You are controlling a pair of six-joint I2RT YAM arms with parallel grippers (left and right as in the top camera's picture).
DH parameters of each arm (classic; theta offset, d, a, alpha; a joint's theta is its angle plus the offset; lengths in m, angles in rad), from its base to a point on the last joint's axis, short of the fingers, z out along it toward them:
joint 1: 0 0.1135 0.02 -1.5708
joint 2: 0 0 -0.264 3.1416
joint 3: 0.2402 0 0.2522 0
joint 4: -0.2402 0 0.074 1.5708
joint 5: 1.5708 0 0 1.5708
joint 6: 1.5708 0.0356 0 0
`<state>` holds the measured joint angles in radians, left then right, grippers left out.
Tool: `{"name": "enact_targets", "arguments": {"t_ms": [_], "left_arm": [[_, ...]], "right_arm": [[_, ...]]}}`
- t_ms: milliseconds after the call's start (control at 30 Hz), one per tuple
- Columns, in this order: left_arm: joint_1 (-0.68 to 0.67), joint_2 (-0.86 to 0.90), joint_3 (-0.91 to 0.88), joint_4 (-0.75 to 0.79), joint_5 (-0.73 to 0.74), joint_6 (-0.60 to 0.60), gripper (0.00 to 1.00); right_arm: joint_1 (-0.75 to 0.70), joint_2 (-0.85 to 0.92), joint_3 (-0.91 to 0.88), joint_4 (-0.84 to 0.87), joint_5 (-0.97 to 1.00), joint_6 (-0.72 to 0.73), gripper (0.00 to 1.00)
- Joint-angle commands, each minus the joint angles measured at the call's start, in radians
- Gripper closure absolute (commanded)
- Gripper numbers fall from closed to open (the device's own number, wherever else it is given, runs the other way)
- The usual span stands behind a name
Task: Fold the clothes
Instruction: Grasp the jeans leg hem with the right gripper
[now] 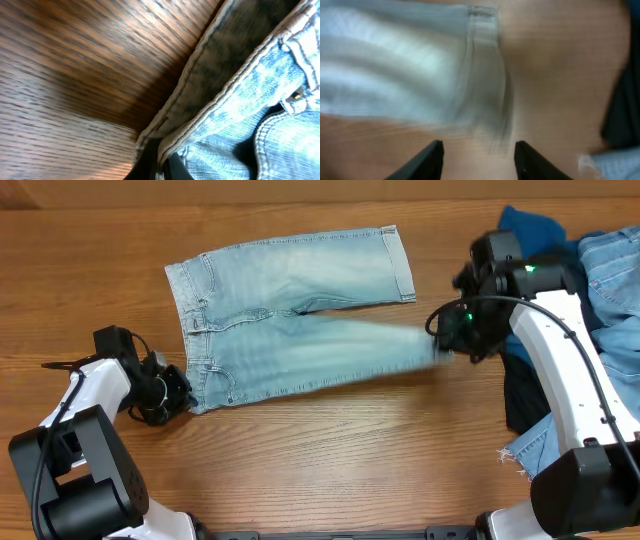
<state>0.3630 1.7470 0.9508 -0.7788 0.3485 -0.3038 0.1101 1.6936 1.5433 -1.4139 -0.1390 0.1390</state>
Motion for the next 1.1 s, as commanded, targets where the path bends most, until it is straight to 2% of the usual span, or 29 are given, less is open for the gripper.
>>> {"name": "enact_targets", "arguments": {"t_ms": [0,33,67,100,167,200,233,367,467,567,600,633,700,733,800,833,867,933,1000,1033,1067], "left_arm": [[0.016,0.007,0.014,0.001,-0.06,0.012,0.95],[0.016,0.007,0.014,-0.001,-0.06,0.012,0.95],[0.016,0.007,0.014,-0.003,-0.06,0.012,0.95],[0.016,0.007,0.014,-0.005,-0.06,0.012,0.94],[0.016,0.007,0.014,-0.009,-0.06,0.012,0.82],[0.016,0.007,0.014,-0.012,-0.06,0.013,0.76],[0.016,0.007,0.014,-0.019,-0.061,0.021,0.75],[0.016,0.007,0.014,-0.025,-0.075,0.021,0.74],[0.016,0.007,0.014,-0.025,-0.075,0.021,0.69],[0.016,0.007,0.014,-0.03,-0.075,0.021,0.69],[0.016,0.007,0.014,-0.036,-0.075,0.021,0.63],[0.016,0.007,0.014,-0.037,-0.074,0.021,0.49],[0.016,0.007,0.014,-0.037,-0.074,0.021,0.44],[0.016,0.007,0.014,-0.037,-0.075,0.021,0.44],[0.016,0.007,0.014,-0.035,-0.075,0.021,0.52],[0.016,0.007,0.014,-0.034,-0.075,0.021,0.55],[0.016,0.007,0.014,-0.032,-0.075,0.02,0.55],[0.016,0.007,0.014,-0.034,-0.073,0.02,0.56],[0.016,0.007,0.014,-0.071,-0.026,0.021,0.64],[0.016,0.007,0.014,-0.113,0.007,0.045,0.62],[0.016,0.007,0.014,-0.144,0.011,0.058,0.51]], "right_arm": [[-0.01,0.001,-0.061,-0.004,0.1,-0.01,0.4],[-0.01,0.001,-0.061,0.014,0.101,-0.01,0.36],[-0.01,0.001,-0.061,0.045,0.101,-0.01,0.26],[-0.01,0.002,-0.061,0.065,0.101,-0.01,0.21],[-0.01,0.003,-0.061,0.1,0.101,-0.01,0.15],[-0.01,0.003,-0.066,0.11,0.1,-0.008,0.14],[-0.01,0.005,-0.075,0.109,0.1,0.023,0.14],[-0.01,0.005,-0.235,0.158,0.093,0.045,0.12],[-0.01,0.005,-0.362,0.266,0.039,0.043,0.1],[-0.01,0.005,-0.472,0.387,-0.02,0.044,0.1],[-0.01,0.005,-0.502,0.434,-0.019,0.044,0.1],[-0.01,0.005,-0.519,0.486,-0.019,0.044,0.1],[-0.01,0.005,-0.536,0.547,-0.02,0.044,0.11],[-0.01,0.005,-0.545,0.556,-0.029,0.044,0.3],[-0.01,0.005,-0.55,0.527,-0.077,0.044,0.63],[-0.01,0.005,-0.552,0.505,-0.104,0.044,0.85],[-0.01,0.005,-0.552,0.483,-0.14,0.043,0.96],[-0.01,0.005,-0.552,0.486,-0.151,0.044,0.96],[-0.01,0.005,-0.552,0.491,-0.151,0.043,0.96],[-0.01,0.005,-0.552,0.493,-0.151,0.043,0.96],[-0.01,0.005,-0.552,0.497,-0.151,0.039,0.96]]}}
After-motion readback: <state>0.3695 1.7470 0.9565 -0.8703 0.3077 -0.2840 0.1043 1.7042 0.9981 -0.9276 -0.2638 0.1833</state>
